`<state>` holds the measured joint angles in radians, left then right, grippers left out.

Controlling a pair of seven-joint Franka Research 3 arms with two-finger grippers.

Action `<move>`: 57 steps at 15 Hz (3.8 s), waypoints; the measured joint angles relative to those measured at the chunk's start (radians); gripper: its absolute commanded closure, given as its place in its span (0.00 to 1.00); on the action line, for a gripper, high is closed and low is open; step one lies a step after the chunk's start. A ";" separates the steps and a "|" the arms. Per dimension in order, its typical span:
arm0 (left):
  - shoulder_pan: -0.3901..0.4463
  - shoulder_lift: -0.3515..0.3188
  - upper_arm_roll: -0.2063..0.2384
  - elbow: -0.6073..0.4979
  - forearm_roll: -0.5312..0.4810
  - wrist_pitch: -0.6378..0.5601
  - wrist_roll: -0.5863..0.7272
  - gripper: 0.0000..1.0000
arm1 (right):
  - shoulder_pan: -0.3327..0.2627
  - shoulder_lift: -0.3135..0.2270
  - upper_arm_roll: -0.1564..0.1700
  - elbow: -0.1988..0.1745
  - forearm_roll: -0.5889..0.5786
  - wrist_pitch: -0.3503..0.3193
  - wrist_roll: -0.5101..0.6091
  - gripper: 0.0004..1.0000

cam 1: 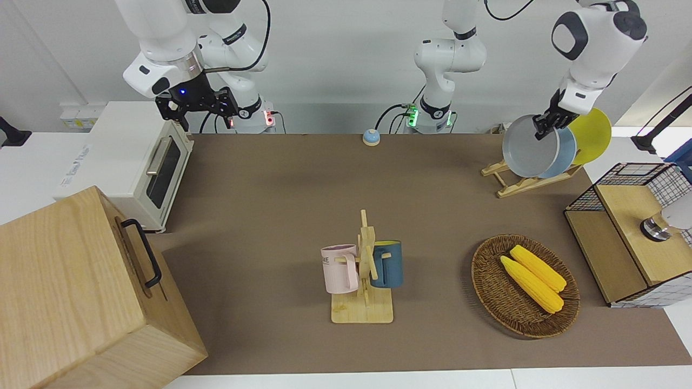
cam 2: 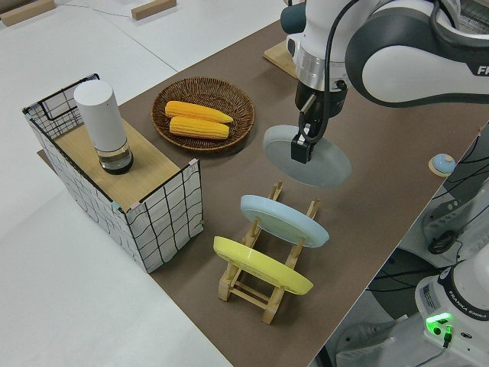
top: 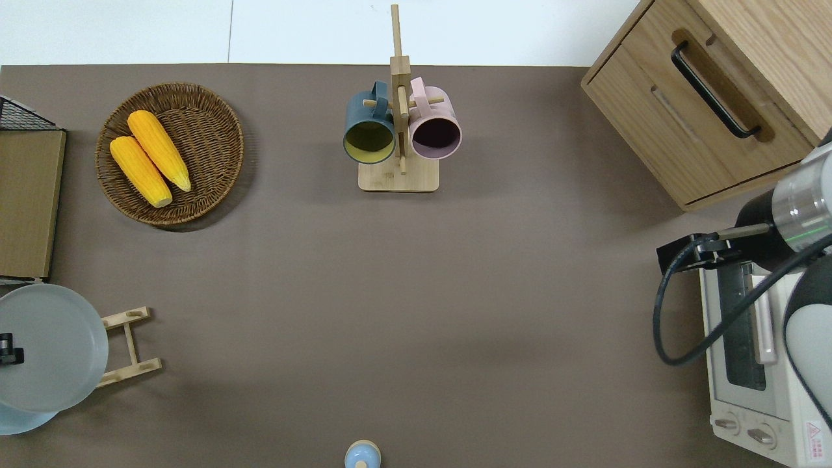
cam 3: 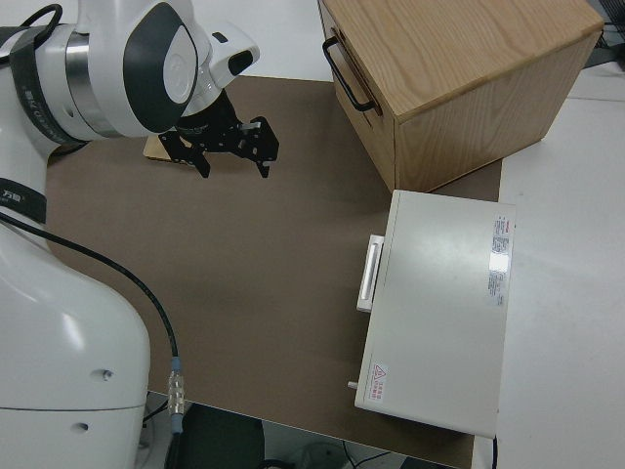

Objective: Pick gray plate from low plate rack and place it on table with left arm
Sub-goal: 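Grip the gray plate rim and lift it out of the rack, then carry the gray plate away from the rack and lower it onto the table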

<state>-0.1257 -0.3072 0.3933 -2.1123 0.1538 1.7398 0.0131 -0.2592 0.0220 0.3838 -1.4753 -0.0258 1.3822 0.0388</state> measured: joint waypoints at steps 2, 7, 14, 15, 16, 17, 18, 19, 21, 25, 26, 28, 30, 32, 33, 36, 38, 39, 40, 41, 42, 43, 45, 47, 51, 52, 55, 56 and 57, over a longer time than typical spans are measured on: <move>0.000 -0.002 -0.011 0.074 -0.027 -0.077 0.000 0.98 | 0.000 0.000 0.000 0.000 0.000 0.000 0.000 0.02; -0.001 -0.009 -0.057 0.220 -0.075 -0.243 -0.002 0.98 | 0.000 0.000 0.000 0.000 0.000 0.000 0.000 0.02; -0.038 0.012 -0.074 0.260 -0.211 -0.318 -0.061 0.98 | 0.000 0.000 0.000 0.000 0.000 0.000 0.000 0.02; -0.063 0.030 -0.064 0.258 -0.239 -0.319 -0.071 0.98 | 0.000 0.000 0.000 0.000 0.000 0.000 0.000 0.02; -0.080 0.048 -0.059 0.255 -0.263 -0.319 -0.077 0.98 | 0.000 0.000 0.000 0.000 0.000 0.000 0.000 0.02; -0.096 0.069 -0.057 0.251 -0.291 -0.318 -0.082 0.98 | 0.000 0.000 0.000 0.000 0.000 0.000 0.000 0.02; -0.110 0.091 -0.056 0.246 -0.319 -0.316 -0.085 0.98 | 0.000 0.000 0.000 0.000 0.000 0.000 0.000 0.02; -0.121 0.111 -0.056 0.240 -0.344 -0.311 -0.090 0.98 | 0.000 0.000 0.000 0.000 0.000 0.000 0.000 0.02; -0.136 0.147 -0.058 0.220 -0.387 -0.288 -0.095 0.98 | 0.000 0.000 0.000 0.000 0.000 0.000 0.000 0.02; -0.159 0.212 -0.083 0.190 -0.437 -0.255 -0.099 0.98 | 0.000 0.000 0.000 0.000 0.000 0.000 0.000 0.02; -0.160 0.230 -0.093 0.184 -0.453 -0.246 -0.101 0.98 | 0.000 0.000 0.000 0.000 0.000 0.000 0.000 0.02; -0.161 0.259 -0.108 0.164 -0.469 -0.219 -0.102 0.98 | 0.000 0.000 0.000 0.000 0.000 0.000 0.000 0.02; -0.161 0.280 -0.126 0.132 -0.473 -0.171 -0.102 0.98 | 0.000 0.000 0.000 0.000 0.000 0.000 0.000 0.02; -0.162 0.293 -0.145 0.096 -0.474 -0.124 -0.102 0.98 | 0.000 0.000 0.000 0.000 0.000 0.000 0.000 0.02; -0.163 0.296 -0.151 0.081 -0.474 -0.105 -0.102 0.98 | 0.000 0.000 0.000 0.000 0.000 0.000 0.000 0.02; -0.175 0.299 -0.161 0.036 -0.474 -0.040 -0.102 0.98 | 0.000 0.000 0.000 0.000 0.000 0.000 0.000 0.02; -0.181 0.304 -0.171 0.016 -0.475 -0.018 -0.102 0.99 | 0.000 0.000 0.000 0.000 0.000 0.000 0.000 0.02; -0.183 0.307 -0.175 0.012 -0.483 -0.012 -0.102 0.99 | 0.000 0.000 0.000 0.000 0.000 0.000 0.000 0.02; -0.183 0.310 -0.177 0.011 -0.493 -0.009 -0.101 0.99 | 0.000 0.000 0.000 0.000 0.000 0.000 0.000 0.02; -0.183 0.314 -0.177 0.011 -0.501 -0.006 -0.101 0.99 | 0.000 0.000 0.000 0.000 0.000 0.000 0.000 0.02; -0.183 0.317 -0.179 0.011 -0.506 -0.002 -0.101 0.99 | 0.000 0.000 0.000 0.000 0.000 0.000 0.000 0.02; -0.183 0.321 -0.182 0.011 -0.509 0.004 -0.101 0.99 | 0.000 0.000 0.000 0.000 0.000 0.000 0.000 0.02; -0.183 0.327 -0.192 0.010 -0.511 0.012 -0.101 0.99 | 0.000 0.000 0.000 0.000 0.000 0.000 0.000 0.02; -0.183 0.336 -0.197 0.010 -0.511 0.018 -0.101 0.96 | 0.000 0.000 0.000 0.000 0.000 0.000 0.000 0.02; -0.183 0.347 -0.197 0.007 -0.511 0.031 -0.101 0.21 | 0.000 0.000 0.000 0.000 0.000 0.000 0.000 0.02; -0.183 0.347 -0.197 0.006 -0.512 0.032 -0.101 0.05 | 0.000 0.000 0.000 0.000 0.000 0.000 0.000 0.02; -0.183 0.347 -0.197 0.005 -0.511 0.033 -0.100 0.01 | 0.000 0.000 0.000 0.000 0.000 0.000 0.000 0.02; -0.183 0.347 -0.197 0.005 -0.511 0.033 -0.100 0.01 | 0.000 0.000 0.000 0.000 0.000 0.000 0.000 0.02; -0.183 0.347 -0.197 0.005 -0.511 0.033 -0.100 0.01 | 0.000 0.000 0.000 0.000 0.000 0.000 0.000 0.02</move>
<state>-0.3087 0.0402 0.1963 -2.1076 -0.3574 1.7725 -0.0867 -0.2592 0.0220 0.3838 -1.4753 -0.0258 1.3822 0.0388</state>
